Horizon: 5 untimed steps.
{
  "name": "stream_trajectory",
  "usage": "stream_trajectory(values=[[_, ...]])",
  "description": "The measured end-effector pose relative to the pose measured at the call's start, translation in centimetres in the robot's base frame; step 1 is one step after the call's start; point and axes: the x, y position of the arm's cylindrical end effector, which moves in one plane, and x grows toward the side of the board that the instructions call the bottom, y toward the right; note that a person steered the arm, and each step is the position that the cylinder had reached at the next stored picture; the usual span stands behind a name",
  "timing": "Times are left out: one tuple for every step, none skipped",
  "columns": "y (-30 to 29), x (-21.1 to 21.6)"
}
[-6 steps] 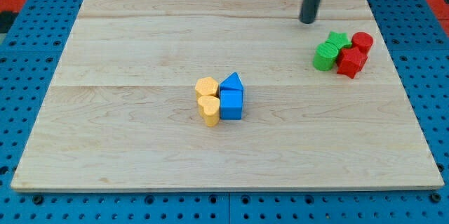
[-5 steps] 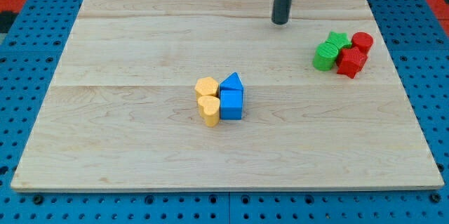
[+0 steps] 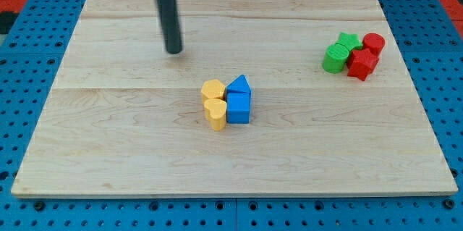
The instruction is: Move your arm towards the group of blocks
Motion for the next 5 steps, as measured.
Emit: stream_trajectory(values=[[-2.2,4.1],[-3.0,8.5],[-3.0,12.6],[-2.0,14.8],[0.3,14.9]])
